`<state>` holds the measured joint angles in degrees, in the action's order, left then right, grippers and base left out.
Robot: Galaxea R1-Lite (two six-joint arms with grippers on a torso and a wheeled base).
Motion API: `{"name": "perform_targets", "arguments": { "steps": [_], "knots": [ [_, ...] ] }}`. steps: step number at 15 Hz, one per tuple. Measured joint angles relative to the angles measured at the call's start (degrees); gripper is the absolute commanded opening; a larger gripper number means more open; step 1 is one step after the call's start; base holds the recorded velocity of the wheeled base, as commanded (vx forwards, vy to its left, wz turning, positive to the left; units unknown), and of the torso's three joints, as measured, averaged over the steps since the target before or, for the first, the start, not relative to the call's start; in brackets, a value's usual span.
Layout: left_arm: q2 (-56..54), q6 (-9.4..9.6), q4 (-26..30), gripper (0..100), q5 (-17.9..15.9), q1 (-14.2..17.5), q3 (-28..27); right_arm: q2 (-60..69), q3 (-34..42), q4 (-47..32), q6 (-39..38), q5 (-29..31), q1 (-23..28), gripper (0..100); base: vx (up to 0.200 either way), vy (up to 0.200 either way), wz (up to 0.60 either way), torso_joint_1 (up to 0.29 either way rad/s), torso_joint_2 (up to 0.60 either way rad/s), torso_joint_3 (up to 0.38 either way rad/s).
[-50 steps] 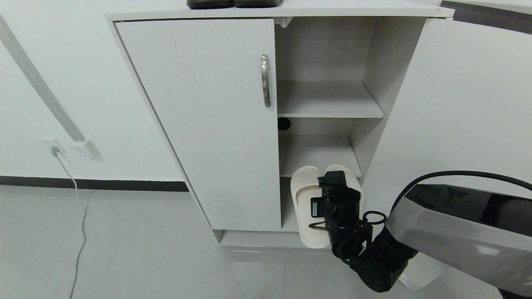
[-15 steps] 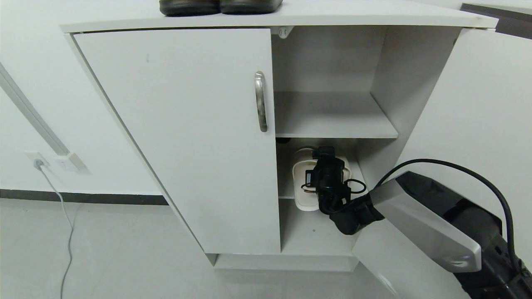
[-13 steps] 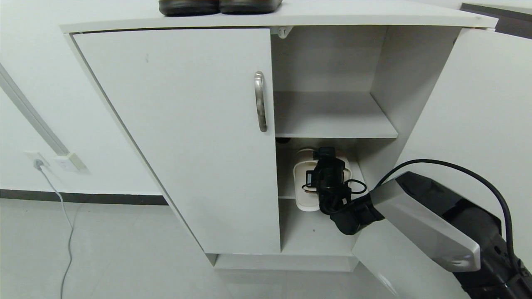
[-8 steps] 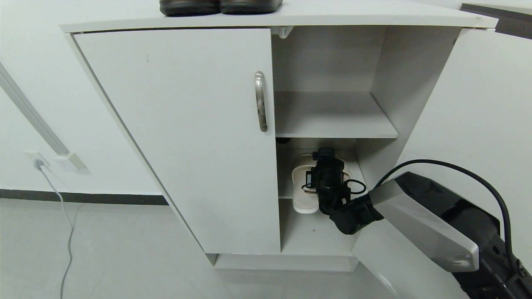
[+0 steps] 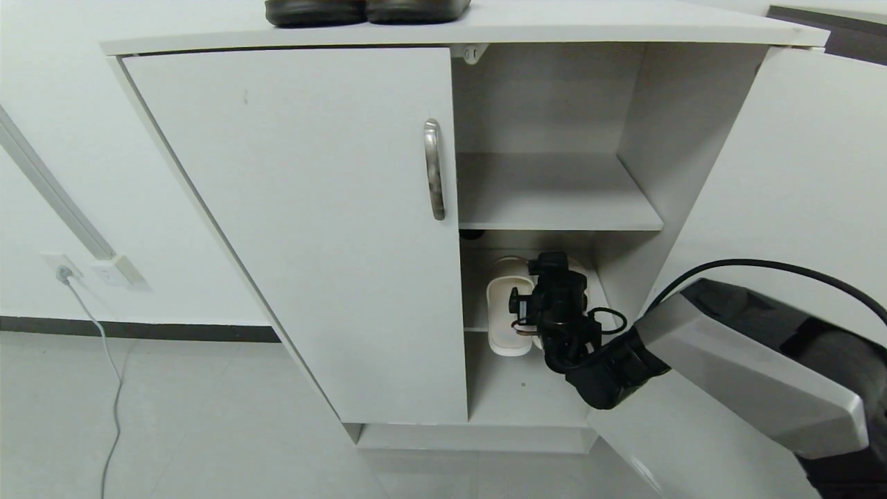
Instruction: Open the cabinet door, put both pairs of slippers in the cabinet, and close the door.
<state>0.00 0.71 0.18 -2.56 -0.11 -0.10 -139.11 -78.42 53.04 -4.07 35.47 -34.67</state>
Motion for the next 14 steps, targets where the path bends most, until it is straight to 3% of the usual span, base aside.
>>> {"name": "perform_targets", "arguments": {
  "steps": [8, 14],
  "knots": [
    [0.0, 0.0, 0.0, 0, 0.0, 0.0, 0.0, 12.3, 24.1, 10.9, -0.4, 0.0, -7.0, 100, 0.0, 0.0, 0.0, 0.0, 0.0, 0.0],
    [0.0, -0.02, 0.0, 0, 0.0, 0.0, 0.0, 14.8, 27.7, 12.5, -0.4, 0.3, -9.7, 100, 0.0, 0.0, 0.0, 0.0, 0.0, 0.0]
  ]
}}
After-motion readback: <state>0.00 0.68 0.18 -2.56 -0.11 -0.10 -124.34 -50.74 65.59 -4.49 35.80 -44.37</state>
